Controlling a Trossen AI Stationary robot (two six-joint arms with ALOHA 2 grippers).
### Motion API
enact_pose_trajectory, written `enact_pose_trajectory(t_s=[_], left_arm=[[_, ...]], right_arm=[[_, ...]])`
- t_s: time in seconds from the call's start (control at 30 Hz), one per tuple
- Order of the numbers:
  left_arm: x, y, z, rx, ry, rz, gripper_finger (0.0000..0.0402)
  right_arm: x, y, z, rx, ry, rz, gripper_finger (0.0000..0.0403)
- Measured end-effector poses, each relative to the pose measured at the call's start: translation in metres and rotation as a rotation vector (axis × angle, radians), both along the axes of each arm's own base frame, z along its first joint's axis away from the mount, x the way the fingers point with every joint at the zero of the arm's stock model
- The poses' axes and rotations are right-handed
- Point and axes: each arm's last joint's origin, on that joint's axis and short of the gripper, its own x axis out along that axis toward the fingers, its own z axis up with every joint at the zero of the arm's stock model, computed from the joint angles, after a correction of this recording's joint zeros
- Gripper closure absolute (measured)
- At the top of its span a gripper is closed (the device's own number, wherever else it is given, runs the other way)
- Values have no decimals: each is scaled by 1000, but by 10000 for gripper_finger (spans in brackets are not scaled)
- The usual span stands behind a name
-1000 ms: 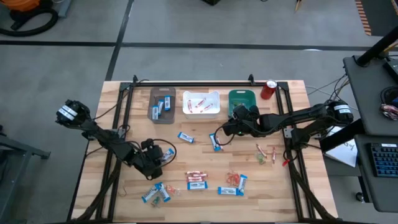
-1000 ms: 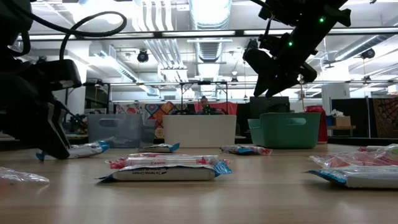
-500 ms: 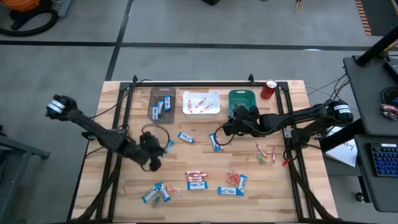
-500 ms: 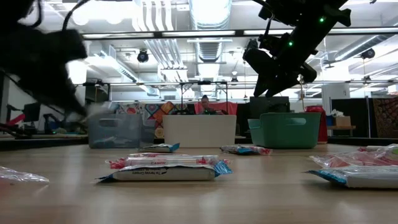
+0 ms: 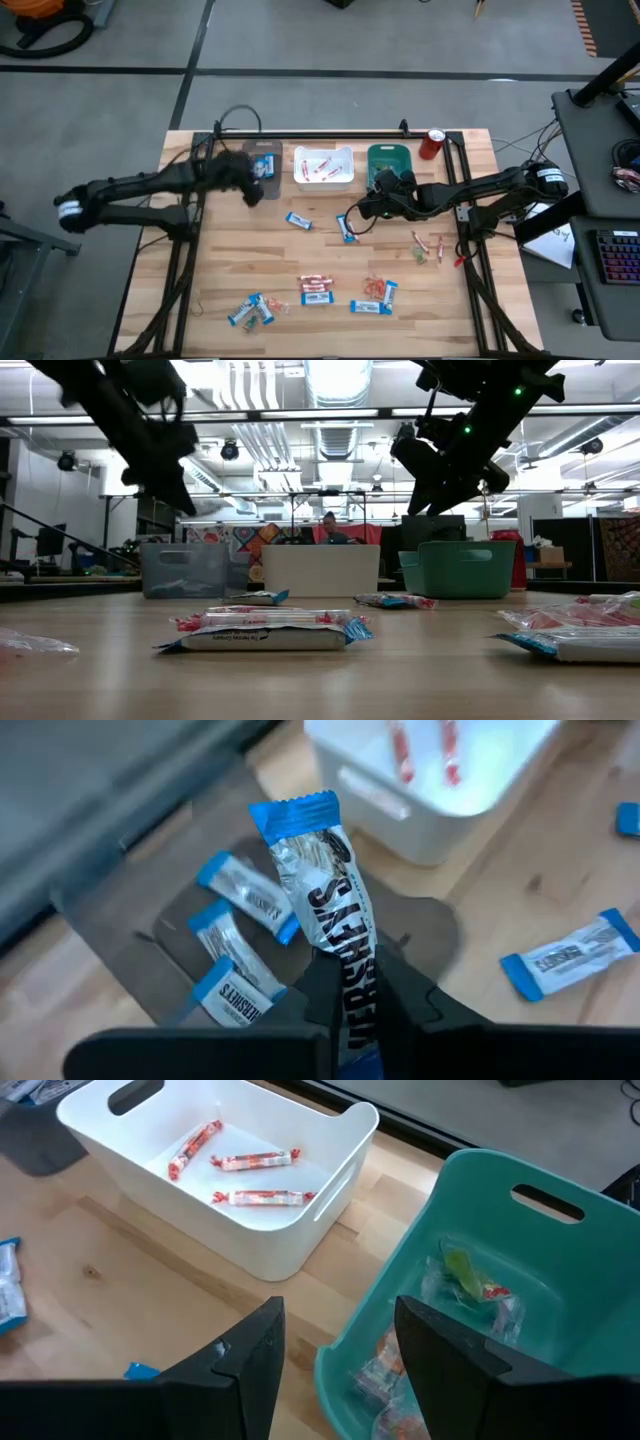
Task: Sort candy
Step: Put the white chocolate into the gray bin
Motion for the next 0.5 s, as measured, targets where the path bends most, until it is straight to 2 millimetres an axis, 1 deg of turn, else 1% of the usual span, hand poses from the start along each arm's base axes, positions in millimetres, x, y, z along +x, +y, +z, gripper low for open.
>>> enact_pose_trajectory(t_s=[0.1, 0.2, 0.3, 0.5], left_arm=[[-4, 32, -8, -76, -42, 34, 388], [-9, 52, -18, -98, -31, 93, 380], [-10, 60, -23, -86, 1, 85, 362], [-6, 62, -24, -73, 21, 63, 315]], right_arm=[[0, 4, 0, 5, -3, 12, 220], [0, 10, 0, 8, -7, 31, 220], [0, 15, 0, 16, -13, 48, 220], [2, 23, 1, 70, -36, 79, 220]])
